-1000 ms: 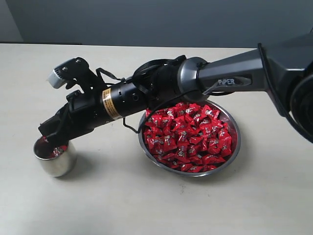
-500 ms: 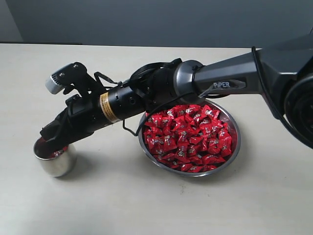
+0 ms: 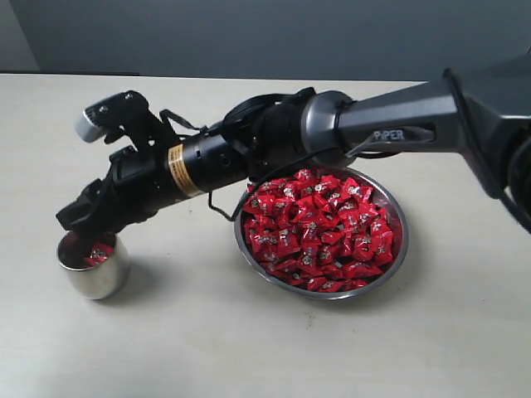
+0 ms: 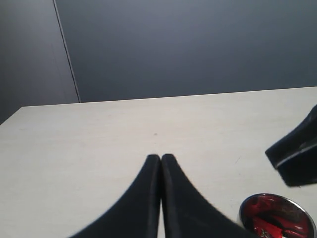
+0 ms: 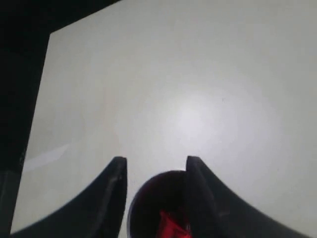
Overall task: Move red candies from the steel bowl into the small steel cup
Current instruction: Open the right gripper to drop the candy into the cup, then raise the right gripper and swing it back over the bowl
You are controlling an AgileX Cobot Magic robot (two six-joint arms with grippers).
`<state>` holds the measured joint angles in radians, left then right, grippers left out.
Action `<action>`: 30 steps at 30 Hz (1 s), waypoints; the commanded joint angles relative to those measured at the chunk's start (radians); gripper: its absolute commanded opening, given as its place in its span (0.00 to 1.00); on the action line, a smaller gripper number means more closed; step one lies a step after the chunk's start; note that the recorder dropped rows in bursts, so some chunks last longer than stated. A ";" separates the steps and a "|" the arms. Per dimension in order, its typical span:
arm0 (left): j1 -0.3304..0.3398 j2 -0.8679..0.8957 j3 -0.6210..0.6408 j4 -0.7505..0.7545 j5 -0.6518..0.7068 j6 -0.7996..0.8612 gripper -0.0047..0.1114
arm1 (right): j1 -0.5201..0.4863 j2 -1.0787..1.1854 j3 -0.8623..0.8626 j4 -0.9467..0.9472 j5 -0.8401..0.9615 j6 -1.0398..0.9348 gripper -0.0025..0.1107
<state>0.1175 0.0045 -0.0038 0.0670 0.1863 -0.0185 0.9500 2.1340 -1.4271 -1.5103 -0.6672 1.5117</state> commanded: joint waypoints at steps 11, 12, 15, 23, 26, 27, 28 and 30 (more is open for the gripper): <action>0.001 -0.004 0.004 0.001 -0.006 -0.001 0.04 | -0.077 -0.342 0.029 -0.234 0.247 0.225 0.32; 0.001 -0.004 0.004 0.001 -0.006 -0.001 0.04 | -0.077 -0.363 0.041 -0.234 0.292 0.227 0.29; 0.001 -0.004 0.004 0.001 -0.006 -0.001 0.04 | -0.077 -0.426 0.082 -0.234 0.430 0.227 0.17; 0.001 -0.004 0.004 0.001 -0.006 -0.001 0.04 | -0.077 -0.580 0.277 -0.234 0.845 0.212 0.02; 0.001 -0.004 0.004 0.001 -0.006 -0.001 0.04 | -0.077 -0.639 0.369 -0.234 0.963 0.208 0.02; 0.001 -0.004 0.004 0.001 -0.006 -0.001 0.04 | -0.078 -0.655 0.396 -0.232 0.991 0.208 0.02; 0.001 -0.004 0.004 0.001 -0.006 -0.001 0.04 | -0.083 -0.677 0.429 -0.213 1.014 0.199 0.02; 0.001 -0.004 0.004 0.001 -0.006 -0.001 0.04 | -0.093 -0.716 0.502 -0.191 1.035 0.193 0.02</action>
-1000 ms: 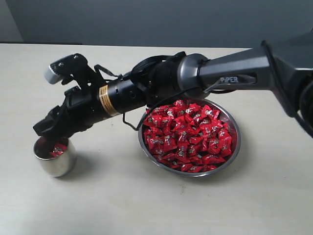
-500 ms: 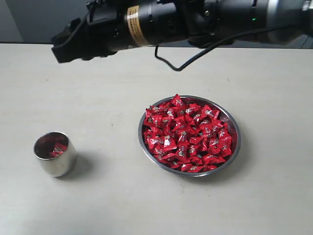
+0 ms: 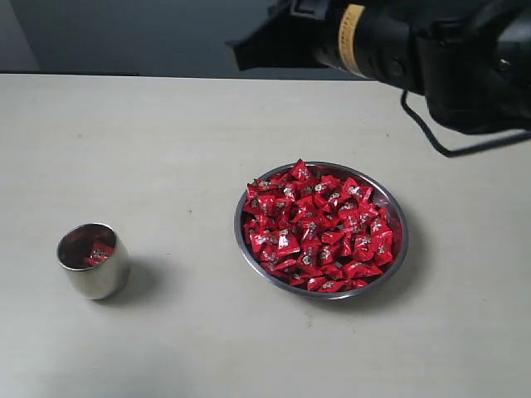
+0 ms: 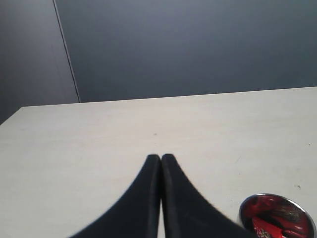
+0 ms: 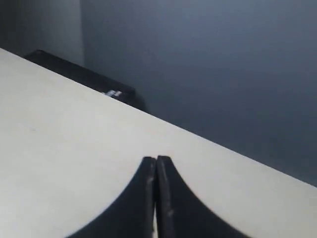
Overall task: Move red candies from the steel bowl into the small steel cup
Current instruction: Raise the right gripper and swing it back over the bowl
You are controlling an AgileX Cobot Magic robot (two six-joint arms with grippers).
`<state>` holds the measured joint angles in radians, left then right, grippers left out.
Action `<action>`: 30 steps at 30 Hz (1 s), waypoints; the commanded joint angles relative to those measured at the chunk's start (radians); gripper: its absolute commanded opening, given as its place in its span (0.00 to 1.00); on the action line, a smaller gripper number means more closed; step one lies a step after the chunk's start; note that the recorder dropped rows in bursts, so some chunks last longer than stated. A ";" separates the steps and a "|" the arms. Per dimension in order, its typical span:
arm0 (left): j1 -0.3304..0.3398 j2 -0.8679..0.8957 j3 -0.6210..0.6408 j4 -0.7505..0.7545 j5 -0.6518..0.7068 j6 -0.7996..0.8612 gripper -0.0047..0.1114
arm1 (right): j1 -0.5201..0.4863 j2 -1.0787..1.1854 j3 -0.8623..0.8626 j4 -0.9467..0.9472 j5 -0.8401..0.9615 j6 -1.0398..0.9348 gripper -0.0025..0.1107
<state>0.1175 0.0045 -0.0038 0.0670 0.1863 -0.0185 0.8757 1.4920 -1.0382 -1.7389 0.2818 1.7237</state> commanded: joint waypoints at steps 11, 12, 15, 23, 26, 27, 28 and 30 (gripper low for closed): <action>0.001 -0.004 0.004 0.001 -0.006 -0.001 0.04 | -0.179 -0.336 0.452 0.065 -0.083 -0.024 0.02; 0.001 -0.004 0.004 0.001 -0.006 -0.001 0.04 | -0.191 -0.353 0.473 0.065 -0.085 -0.024 0.02; 0.001 -0.004 0.004 0.001 -0.006 -0.001 0.04 | -0.234 -0.391 0.524 0.065 -0.096 -0.022 0.02; 0.001 -0.004 0.004 0.001 -0.006 -0.001 0.04 | -0.283 -0.347 0.585 0.077 -0.188 -0.022 0.02; 0.001 -0.004 0.004 0.001 -0.006 -0.001 0.04 | -0.283 -0.297 0.581 0.058 -0.245 -0.022 0.02; 0.001 -0.004 0.004 0.001 -0.006 -0.001 0.04 | -0.283 -0.277 0.578 0.058 -0.265 -0.024 0.02; 0.001 -0.004 0.004 0.001 -0.006 -0.001 0.04 | -0.283 -0.260 0.576 0.054 -0.270 -0.024 0.02; 0.001 -0.004 0.004 0.001 -0.006 -0.001 0.04 | -0.283 -0.218 0.564 0.047 -0.270 -0.024 0.02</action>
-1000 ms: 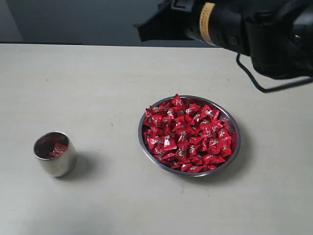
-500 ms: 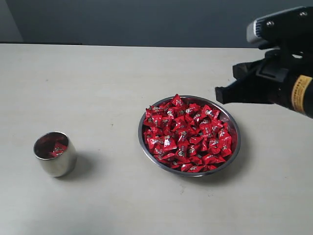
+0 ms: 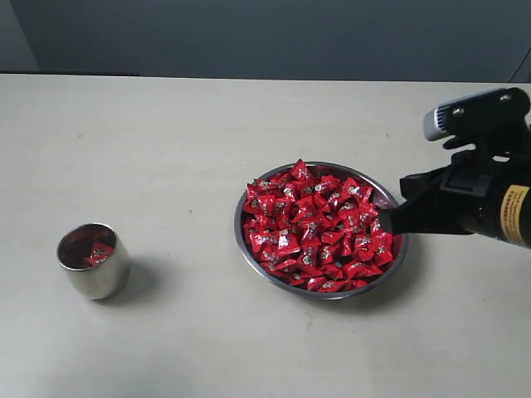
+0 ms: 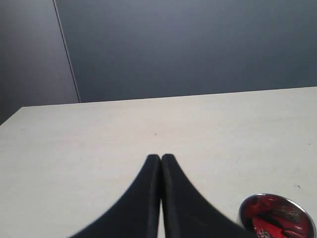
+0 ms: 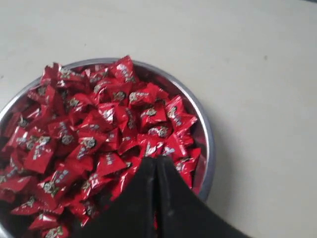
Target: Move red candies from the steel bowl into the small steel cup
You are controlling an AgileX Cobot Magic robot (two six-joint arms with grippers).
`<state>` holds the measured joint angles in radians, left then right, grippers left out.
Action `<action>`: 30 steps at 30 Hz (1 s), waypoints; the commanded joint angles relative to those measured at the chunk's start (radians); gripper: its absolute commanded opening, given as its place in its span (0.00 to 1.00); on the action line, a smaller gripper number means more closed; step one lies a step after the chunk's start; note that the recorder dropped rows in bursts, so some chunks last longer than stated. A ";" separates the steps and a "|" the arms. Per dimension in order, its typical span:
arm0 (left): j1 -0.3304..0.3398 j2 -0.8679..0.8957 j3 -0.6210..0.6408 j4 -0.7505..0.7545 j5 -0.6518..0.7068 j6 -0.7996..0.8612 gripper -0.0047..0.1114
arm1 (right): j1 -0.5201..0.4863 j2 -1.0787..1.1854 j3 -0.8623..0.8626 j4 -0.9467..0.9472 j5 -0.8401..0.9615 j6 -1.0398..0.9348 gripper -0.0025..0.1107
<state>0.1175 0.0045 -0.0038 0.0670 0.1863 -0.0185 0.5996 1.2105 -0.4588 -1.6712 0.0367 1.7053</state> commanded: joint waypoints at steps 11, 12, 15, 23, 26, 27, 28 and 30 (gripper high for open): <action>0.001 -0.004 0.004 0.001 -0.006 -0.001 0.04 | -0.007 0.314 -0.223 -0.073 -0.219 -0.034 0.02; 0.001 -0.004 0.004 0.001 -0.006 -0.001 0.04 | -0.007 0.335 -0.247 -0.073 -0.237 -0.034 0.02; 0.001 -0.004 0.004 0.001 -0.006 -0.001 0.04 | -0.013 0.411 -0.299 -0.073 -0.279 -0.034 0.02; 0.001 -0.004 0.004 0.001 -0.006 -0.001 0.04 | -0.151 0.492 -0.361 -0.073 -0.516 -0.042 0.02; 0.001 -0.004 0.004 0.001 -0.006 -0.001 0.04 | -0.169 0.492 -0.363 -0.073 -0.556 -0.058 0.02; 0.001 -0.004 0.004 0.001 -0.006 -0.001 0.04 | -0.169 0.492 -0.363 -0.073 -0.556 -0.060 0.02; 0.001 -0.004 0.004 0.001 -0.006 -0.001 0.04 | -0.169 0.494 -0.363 -0.073 -0.558 -0.063 0.02; 0.001 -0.004 0.004 0.001 -0.006 -0.001 0.04 | -0.169 0.517 -0.363 -0.034 -0.600 -0.090 0.02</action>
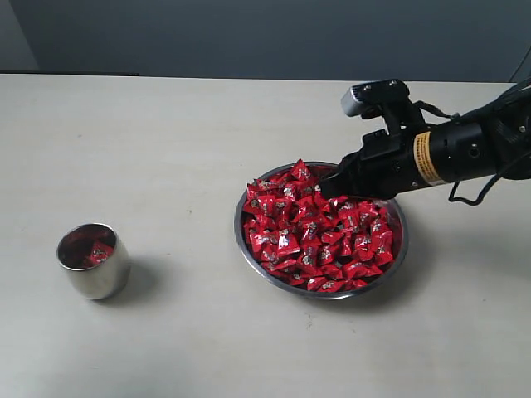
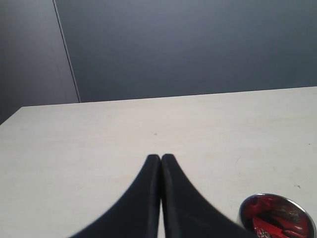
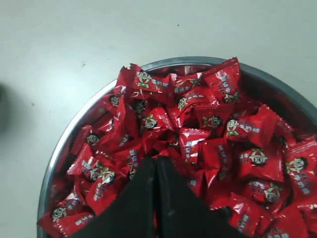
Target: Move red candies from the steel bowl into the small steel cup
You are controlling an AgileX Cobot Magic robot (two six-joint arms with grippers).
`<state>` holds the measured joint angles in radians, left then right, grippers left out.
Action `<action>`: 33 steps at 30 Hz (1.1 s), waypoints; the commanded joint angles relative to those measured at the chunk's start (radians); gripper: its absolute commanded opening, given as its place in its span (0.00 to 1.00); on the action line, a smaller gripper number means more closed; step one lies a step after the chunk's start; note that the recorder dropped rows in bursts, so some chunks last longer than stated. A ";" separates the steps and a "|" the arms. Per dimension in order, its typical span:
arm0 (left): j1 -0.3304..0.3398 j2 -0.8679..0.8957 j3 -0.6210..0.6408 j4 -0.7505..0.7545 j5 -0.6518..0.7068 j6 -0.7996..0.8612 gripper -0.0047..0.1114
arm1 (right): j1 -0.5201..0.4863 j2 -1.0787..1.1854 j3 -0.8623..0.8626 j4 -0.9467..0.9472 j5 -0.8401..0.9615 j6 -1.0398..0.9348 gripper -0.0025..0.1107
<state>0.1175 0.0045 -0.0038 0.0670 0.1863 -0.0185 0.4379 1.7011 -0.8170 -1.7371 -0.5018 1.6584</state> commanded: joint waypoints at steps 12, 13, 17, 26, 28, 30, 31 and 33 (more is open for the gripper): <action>0.001 -0.004 0.004 0.001 -0.006 -0.001 0.04 | -0.007 0.165 -0.005 0.159 -0.179 -0.099 0.02; 0.001 -0.004 0.004 0.001 -0.006 -0.001 0.04 | -0.007 0.165 -0.005 0.164 -0.186 -0.099 0.02; 0.001 -0.004 0.004 0.001 -0.006 -0.001 0.04 | -0.007 0.165 -0.005 0.166 -0.188 -0.094 0.02; 0.001 -0.004 0.004 0.001 -0.007 -0.001 0.04 | -0.005 0.165 -0.005 0.124 -0.212 0.003 0.31; 0.001 -0.004 0.004 0.001 -0.007 -0.001 0.04 | -0.005 0.167 -0.005 0.119 -0.216 0.028 0.31; 0.001 -0.004 0.004 0.001 -0.007 -0.001 0.04 | -0.005 0.186 -0.005 0.108 -0.237 0.047 0.31; 0.001 -0.004 0.004 0.001 -0.007 -0.001 0.04 | -0.005 0.199 -0.005 0.105 -0.247 0.047 0.31; 0.001 -0.004 0.004 0.001 -0.007 -0.001 0.04 | -0.005 0.217 -0.005 0.108 -0.249 0.047 0.31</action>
<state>0.1175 0.0045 -0.0038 0.0670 0.1863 -0.0185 0.4352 1.9044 -0.8193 -1.6231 -0.7433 1.7017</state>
